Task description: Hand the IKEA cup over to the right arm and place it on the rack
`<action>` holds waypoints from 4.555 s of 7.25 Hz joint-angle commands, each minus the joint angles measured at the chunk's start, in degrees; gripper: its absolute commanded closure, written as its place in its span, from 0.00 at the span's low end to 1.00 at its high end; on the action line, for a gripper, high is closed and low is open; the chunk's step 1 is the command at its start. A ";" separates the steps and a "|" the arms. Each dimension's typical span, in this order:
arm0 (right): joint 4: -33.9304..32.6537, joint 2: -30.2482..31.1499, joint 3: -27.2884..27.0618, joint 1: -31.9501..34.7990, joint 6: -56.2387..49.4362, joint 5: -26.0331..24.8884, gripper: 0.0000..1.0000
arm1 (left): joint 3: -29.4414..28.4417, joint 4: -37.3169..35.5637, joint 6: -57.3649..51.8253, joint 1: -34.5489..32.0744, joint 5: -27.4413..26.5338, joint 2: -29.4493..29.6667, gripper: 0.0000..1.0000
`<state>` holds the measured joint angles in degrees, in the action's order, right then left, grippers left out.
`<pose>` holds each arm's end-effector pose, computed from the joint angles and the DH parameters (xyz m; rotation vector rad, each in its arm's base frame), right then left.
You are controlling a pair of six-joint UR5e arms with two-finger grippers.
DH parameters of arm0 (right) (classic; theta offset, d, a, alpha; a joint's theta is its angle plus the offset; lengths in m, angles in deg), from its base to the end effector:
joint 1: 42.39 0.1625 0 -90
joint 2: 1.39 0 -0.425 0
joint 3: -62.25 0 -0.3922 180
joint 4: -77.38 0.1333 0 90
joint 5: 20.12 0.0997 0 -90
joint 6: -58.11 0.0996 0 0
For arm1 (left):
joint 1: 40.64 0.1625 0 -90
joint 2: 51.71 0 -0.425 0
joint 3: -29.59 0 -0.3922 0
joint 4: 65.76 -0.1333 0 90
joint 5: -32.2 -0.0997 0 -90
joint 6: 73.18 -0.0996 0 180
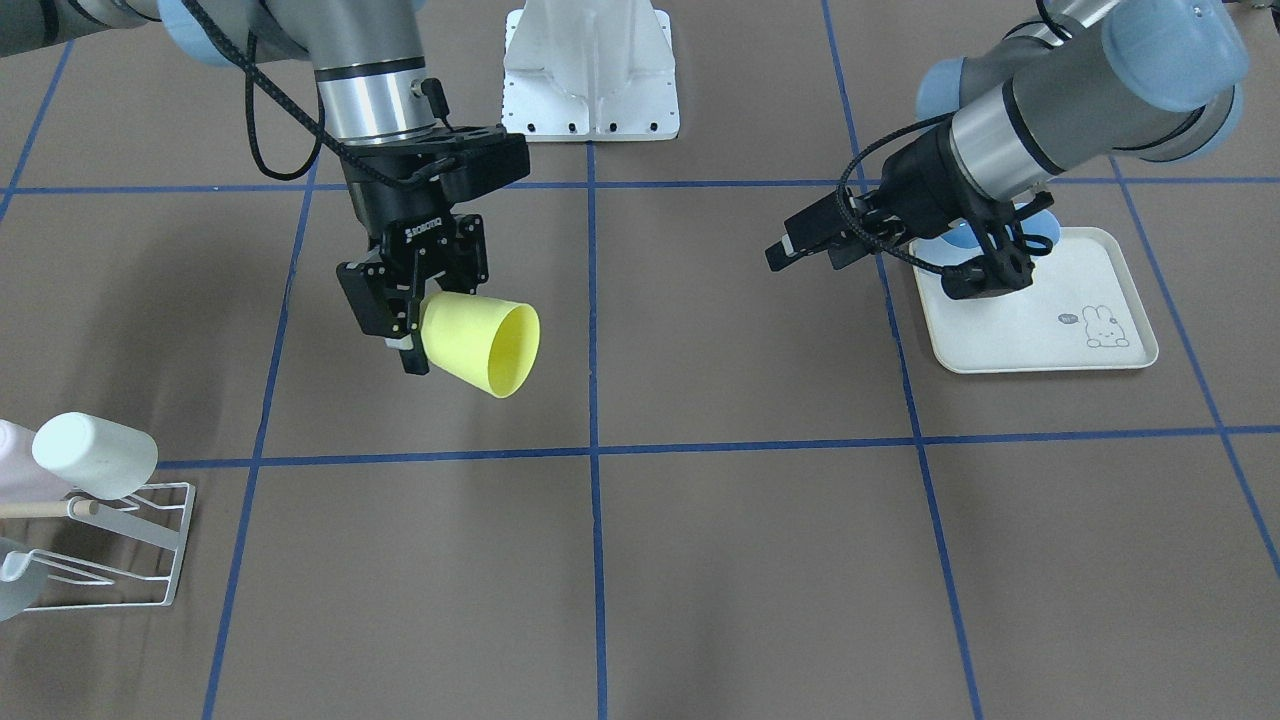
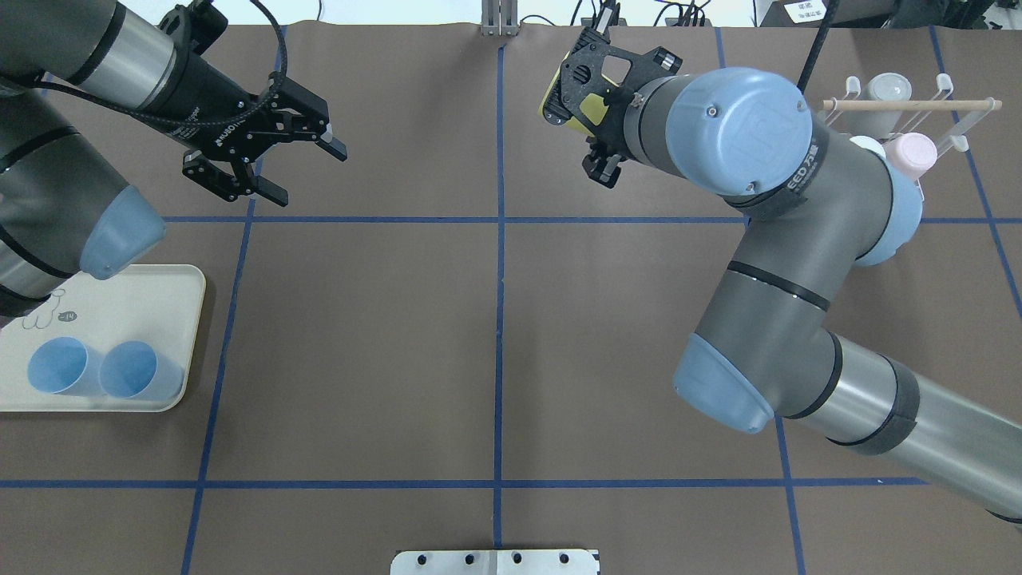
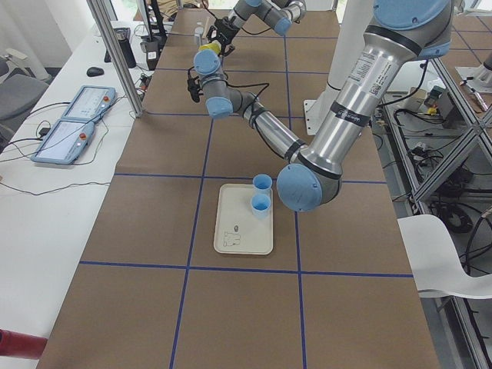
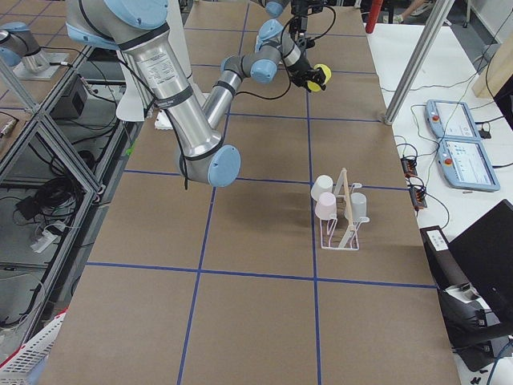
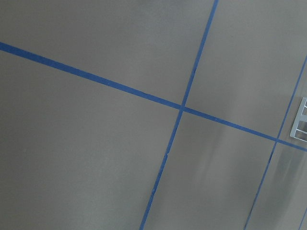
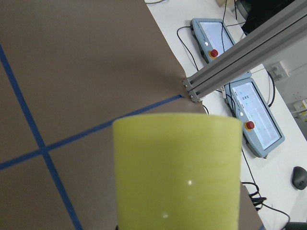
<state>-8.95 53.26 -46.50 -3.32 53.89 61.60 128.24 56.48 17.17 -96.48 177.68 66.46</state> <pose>-0.3824 -0.5006 0.1597 1.0061 -0.2862 -0.8037 0.2962 -0.5277 0.2292 -0.2297 1.3515 -0.2402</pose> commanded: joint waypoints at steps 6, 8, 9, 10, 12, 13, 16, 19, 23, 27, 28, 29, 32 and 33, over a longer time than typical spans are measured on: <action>-16.59 0.64 3.26 10.24 -59.08 -17.25 0.73 | 0.49 -0.34 -13.00 0.38 -13.64 -6.73 0.00; -15.98 0.64 8.88 10.41 -69.58 -24.82 0.72 | 0.49 -0.25 -12.91 0.46 -13.73 -6.82 0.00; -15.11 0.72 10.81 10.68 -70.92 -26.33 0.73 | 0.49 -0.25 -12.91 0.55 -13.82 -6.82 0.00; -12.49 1.25 12.14 11.46 -72.50 -26.35 0.73 | 0.41 -0.25 -13.00 0.55 -14.78 -6.91 0.00; -6.78 4.50 15.73 12.43 -73.13 -26.52 0.68 | 0.32 -0.25 -13.00 0.64 -15.40 -6.82 0.00; -4.14 4.85 18.28 12.52 -73.22 -27.22 0.67 | 0.32 -0.25 -13.00 0.64 -15.40 -6.73 0.00; -2.53 6.69 20.06 12.44 -73.31 -29.06 0.64 | 0.32 -0.25 -13.00 0.64 -15.40 -6.64 0.00; -2.44 8.72 20.93 12.09 -73.22 -29.77 0.63 | 0.05 -0.25 -13.00 0.64 -15.49 -6.47 0.00; -2.18 8.46 21.82 10.77 -72.69 -29.86 0.61 | -0.03 -0.25 -12.91 0.64 -15.49 -6.38 0.00; 1.86 9.25 24.99 10.68 -72.86 -29.86 0.59 | -0.12 -0.25 -12.91 1.08 -15.92 -6.29 0.00; 1.78 9.34 25.07 10.50 -72.69 -29.86 0.57 | -0.12 -0.16 -12.91 2.04 -17.58 -6.21 0.00; 1.78 9.42 25.16 10.07 -72.60 -29.95 0.54 | -0.12 -0.25 -12.91 2.74 -17.86 -6.12 0.00; 1.78 8.99 25.16 8.49 -72.25 -30.12 0.13 | -0.12 -0.16 -12.91 2.75 -17.86 -6.20 0.00; 1.78 9.07 25.16 8.39 -72.25 -30.12 0.02 | -0.12 -0.16 -12.91 2.75 -17.86 -6.38 0.00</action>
<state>-7.17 62.35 -21.34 5.40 -18.42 31.50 128.12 56.32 4.25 -93.75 159.82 60.22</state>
